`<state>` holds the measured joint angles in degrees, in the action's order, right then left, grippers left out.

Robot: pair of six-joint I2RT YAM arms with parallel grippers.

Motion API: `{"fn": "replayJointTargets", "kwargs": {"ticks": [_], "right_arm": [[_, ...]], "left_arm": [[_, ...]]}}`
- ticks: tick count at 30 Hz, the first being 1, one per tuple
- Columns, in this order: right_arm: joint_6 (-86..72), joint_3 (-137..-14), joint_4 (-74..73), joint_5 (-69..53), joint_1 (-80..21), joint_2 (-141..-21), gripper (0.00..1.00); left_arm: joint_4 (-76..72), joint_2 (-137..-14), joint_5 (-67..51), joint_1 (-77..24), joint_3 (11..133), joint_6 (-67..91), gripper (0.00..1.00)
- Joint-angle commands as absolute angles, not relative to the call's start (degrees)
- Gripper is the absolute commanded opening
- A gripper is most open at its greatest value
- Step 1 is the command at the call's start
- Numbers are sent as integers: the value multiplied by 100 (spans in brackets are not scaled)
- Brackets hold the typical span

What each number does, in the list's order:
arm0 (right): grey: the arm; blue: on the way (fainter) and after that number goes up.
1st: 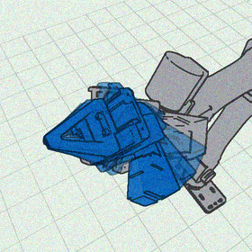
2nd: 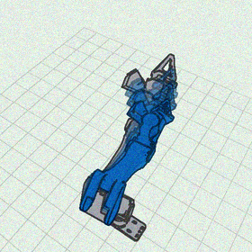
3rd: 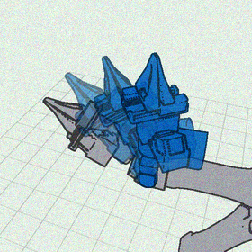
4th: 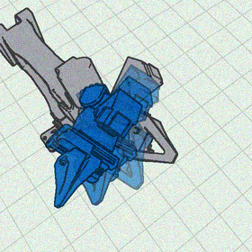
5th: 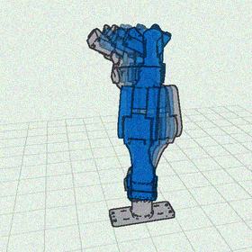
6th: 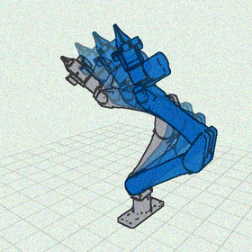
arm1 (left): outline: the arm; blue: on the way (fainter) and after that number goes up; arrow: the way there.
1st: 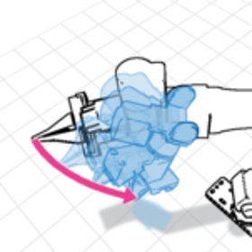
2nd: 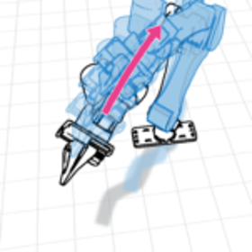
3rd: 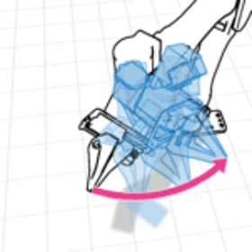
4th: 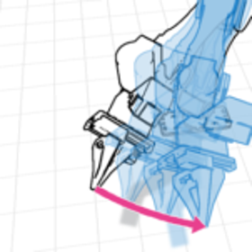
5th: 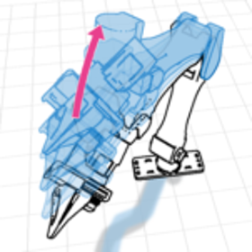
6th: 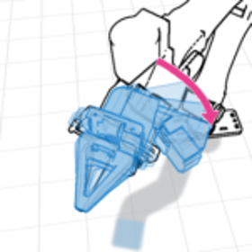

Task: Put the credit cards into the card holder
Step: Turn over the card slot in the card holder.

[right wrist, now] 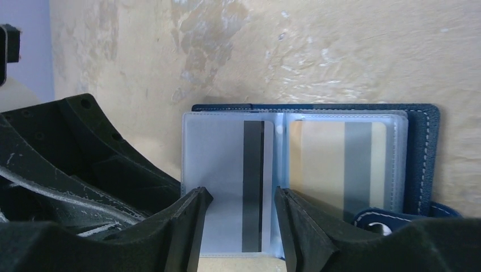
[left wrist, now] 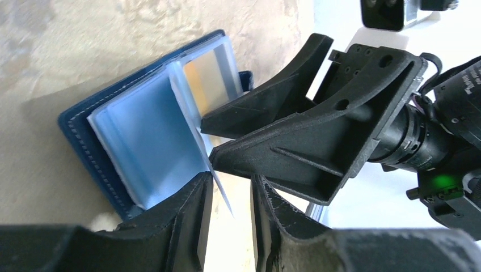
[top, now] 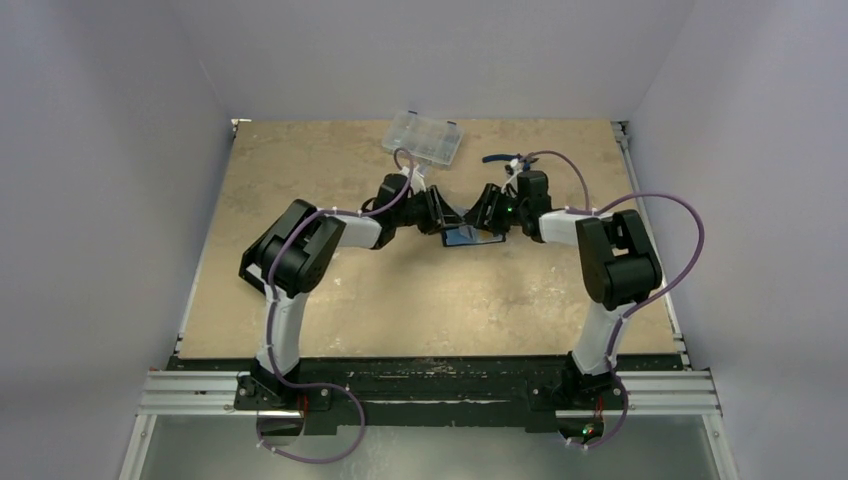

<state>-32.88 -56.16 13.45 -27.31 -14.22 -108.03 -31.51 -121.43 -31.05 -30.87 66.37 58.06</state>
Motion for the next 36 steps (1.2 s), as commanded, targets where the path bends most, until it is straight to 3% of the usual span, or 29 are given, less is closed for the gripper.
{"fn": "replayJointTargets", "kwargs": {"ticks": [1, 11, 17, 26, 30, 36], "right_arm": [[-3836, -5564, 1230, -3018, -1171, -10505, 57], [-4620, -5038, 2114, -3527, -195, -10330, 60], [-4449, -4946, 2531, -4268, 308, -10307, 74], [-5290, -4202, 3827, -4504, 526, -10269, 74], [-5095, -4270, 3424, -4326, 612, -10010, 75], [-3741, -4933, 1093, -3130, 1032, -9299, 77]], "left_arm": [[-3325, -12269, -3176, -3237, 7250, 5788, 34], [-3061, -12813, -3172, -3495, 8100, 5800, 35], [-2941, -13173, -3216, -3573, 8505, 5842, 35], [-3127, -13537, -3310, -3813, 8960, 6016, 36], [-3135, -13643, -3277, -3995, 9231, 5991, 36], [-3111, -13904, -3279, -4200, 9608, 5968, 37]]}}
